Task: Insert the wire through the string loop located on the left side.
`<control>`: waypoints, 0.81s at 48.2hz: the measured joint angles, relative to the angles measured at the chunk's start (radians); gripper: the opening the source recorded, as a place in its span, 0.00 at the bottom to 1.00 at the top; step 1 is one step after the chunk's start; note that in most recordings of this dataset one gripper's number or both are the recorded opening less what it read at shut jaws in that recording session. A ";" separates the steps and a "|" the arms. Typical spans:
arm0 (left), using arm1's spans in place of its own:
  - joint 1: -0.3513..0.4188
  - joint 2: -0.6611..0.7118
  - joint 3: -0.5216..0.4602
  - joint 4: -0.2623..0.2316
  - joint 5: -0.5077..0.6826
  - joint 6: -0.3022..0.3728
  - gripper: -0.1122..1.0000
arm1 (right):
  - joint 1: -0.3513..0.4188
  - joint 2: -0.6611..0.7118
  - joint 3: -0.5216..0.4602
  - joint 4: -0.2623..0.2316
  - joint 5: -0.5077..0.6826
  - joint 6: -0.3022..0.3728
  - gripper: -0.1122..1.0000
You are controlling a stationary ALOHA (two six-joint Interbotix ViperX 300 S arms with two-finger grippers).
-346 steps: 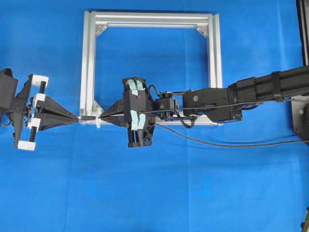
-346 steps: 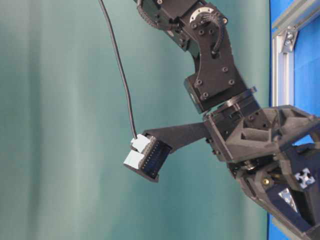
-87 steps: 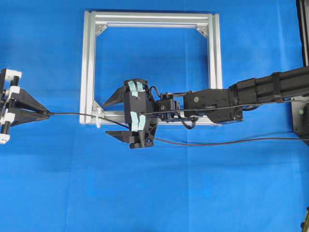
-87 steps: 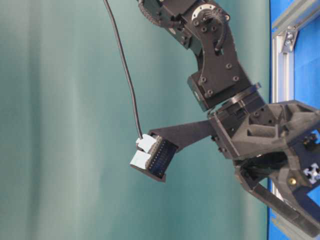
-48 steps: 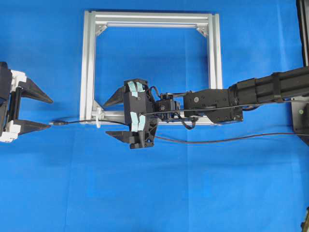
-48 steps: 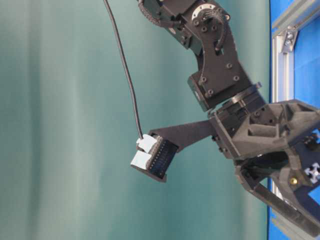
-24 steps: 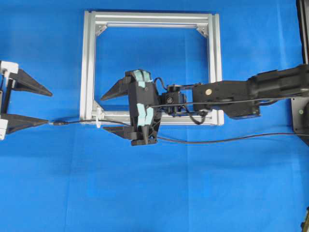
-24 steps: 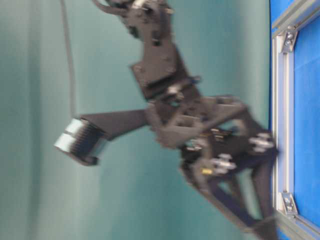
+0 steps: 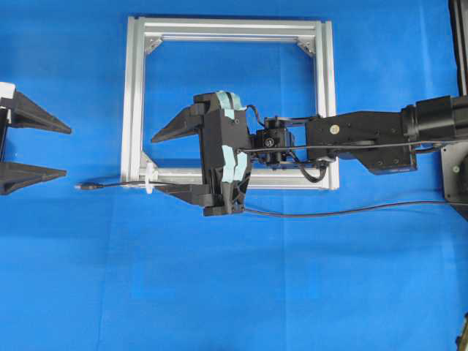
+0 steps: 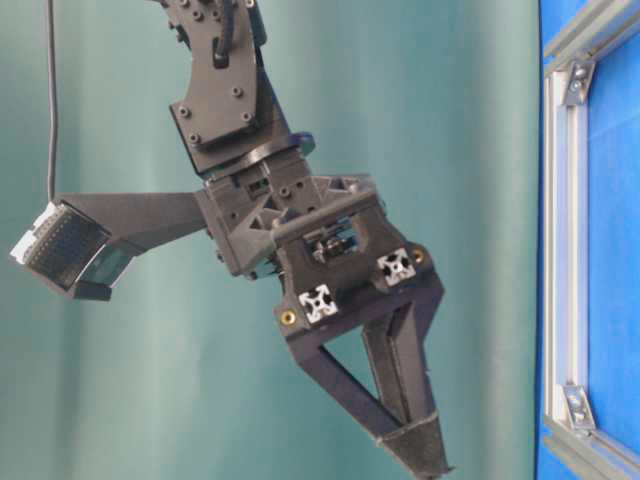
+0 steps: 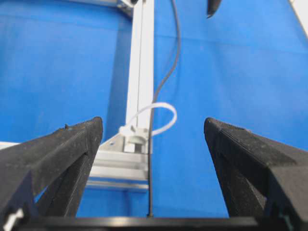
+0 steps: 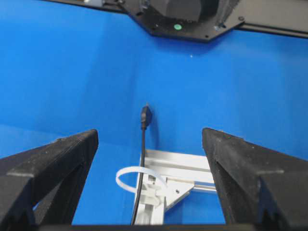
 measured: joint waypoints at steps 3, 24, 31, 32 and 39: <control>0.006 0.002 0.002 -0.002 0.008 0.000 0.84 | 0.000 0.000 0.000 0.000 0.000 0.000 0.92; 0.014 0.002 0.000 0.000 0.025 0.000 0.84 | 0.000 0.000 0.000 0.000 0.003 0.000 0.92; 0.014 0.002 0.002 0.000 0.023 0.000 0.84 | 0.000 0.000 0.000 0.000 0.008 0.000 0.92; 0.014 0.002 0.000 0.000 0.025 0.000 0.84 | 0.000 0.000 0.000 0.000 0.008 0.000 0.92; 0.014 0.002 0.002 0.000 0.025 0.000 0.84 | 0.000 -0.002 0.000 0.000 0.008 0.000 0.92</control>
